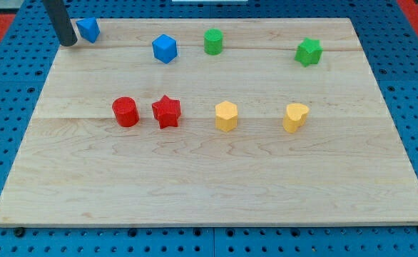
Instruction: Slightly push the yellow hexagon towards the bottom center of the board
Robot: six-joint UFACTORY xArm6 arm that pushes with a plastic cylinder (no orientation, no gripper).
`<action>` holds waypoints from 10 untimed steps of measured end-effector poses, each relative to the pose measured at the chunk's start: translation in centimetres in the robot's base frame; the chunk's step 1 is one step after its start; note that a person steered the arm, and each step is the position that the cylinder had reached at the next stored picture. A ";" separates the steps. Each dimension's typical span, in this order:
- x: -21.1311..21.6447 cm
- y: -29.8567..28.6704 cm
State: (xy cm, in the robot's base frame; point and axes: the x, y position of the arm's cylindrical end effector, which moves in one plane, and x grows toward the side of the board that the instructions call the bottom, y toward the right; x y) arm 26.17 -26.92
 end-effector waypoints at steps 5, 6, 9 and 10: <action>2.1 0.6; 1.1 0.6; 8.2 12.3; 8.3 18.3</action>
State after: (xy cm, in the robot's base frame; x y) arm 34.49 -8.58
